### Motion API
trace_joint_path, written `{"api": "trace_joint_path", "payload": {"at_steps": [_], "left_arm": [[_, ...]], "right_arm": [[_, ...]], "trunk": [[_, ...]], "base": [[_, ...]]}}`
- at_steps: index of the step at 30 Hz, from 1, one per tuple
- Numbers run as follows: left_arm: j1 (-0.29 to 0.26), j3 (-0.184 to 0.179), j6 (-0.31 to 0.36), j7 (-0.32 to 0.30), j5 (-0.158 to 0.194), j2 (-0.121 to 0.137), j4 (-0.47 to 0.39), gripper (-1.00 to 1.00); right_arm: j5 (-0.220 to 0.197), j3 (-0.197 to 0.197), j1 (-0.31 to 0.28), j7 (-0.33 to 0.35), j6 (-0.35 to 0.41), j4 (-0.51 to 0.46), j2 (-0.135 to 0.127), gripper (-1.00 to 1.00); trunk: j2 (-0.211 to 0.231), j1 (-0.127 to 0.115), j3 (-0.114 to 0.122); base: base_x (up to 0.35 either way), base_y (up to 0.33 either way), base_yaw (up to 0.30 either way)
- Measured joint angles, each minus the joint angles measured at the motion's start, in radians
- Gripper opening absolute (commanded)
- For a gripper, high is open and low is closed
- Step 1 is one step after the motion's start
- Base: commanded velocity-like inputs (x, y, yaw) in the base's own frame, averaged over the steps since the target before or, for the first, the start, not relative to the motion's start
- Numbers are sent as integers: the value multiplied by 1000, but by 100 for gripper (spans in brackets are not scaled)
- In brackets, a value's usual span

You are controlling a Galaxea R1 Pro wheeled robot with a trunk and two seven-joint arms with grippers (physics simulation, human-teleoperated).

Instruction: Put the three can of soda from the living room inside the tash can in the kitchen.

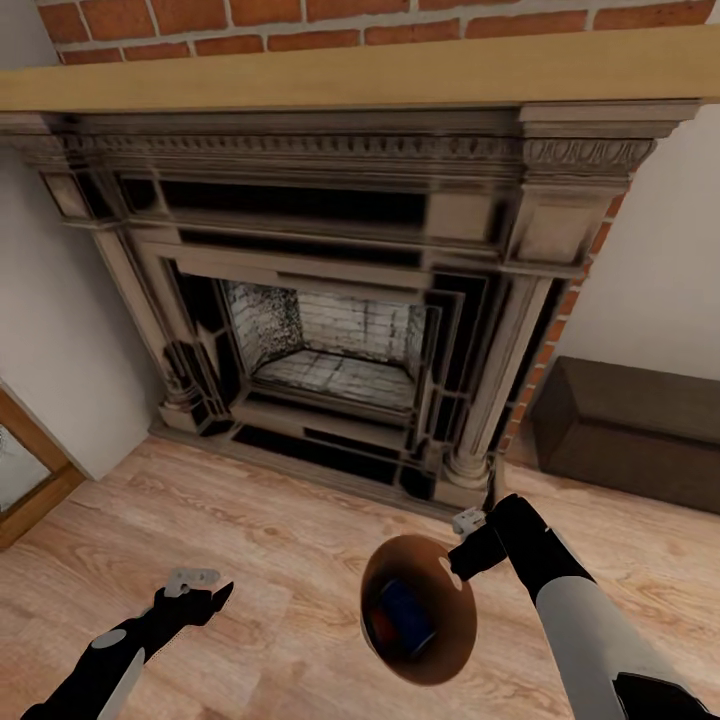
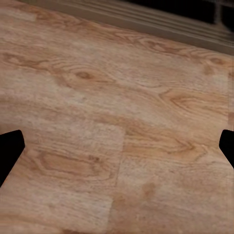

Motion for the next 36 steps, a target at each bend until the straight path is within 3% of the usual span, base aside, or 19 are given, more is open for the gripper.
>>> {"api": "trace_joint_path", "payload": {"at_steps": [22, 36], "left_arm": [[0, -2, 0, -7, 1, 0, -11, 100], [0, -1, 2, -18, -1, 0, -10, 100]], "right_arm": [[2, 0, 1, -2, -1, -1, 7, -100], [1, -2, 0, -5, 35, -2, 15, -100]], "trunk": [[0, 0, 17], [0, 0, 18]], "base": [[50, 283, -4], [93, 297, -226]]}}
